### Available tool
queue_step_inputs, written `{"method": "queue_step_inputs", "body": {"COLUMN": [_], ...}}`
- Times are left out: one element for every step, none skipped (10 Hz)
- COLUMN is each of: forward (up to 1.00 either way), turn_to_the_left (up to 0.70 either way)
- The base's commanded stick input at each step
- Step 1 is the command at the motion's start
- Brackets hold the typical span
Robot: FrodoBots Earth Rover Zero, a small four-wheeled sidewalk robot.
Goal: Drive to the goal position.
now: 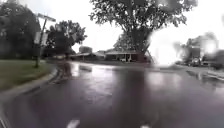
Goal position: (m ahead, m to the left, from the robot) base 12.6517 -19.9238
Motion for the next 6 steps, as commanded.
{"method": "queue_step_inputs", "body": {"forward": [0.50, 0.50, 0.50, 0.50, 0.50, 0.50], "turn_to_the_left": [0.00, 0.00, 0.00, 0.00, 0.00, 0.00]}}
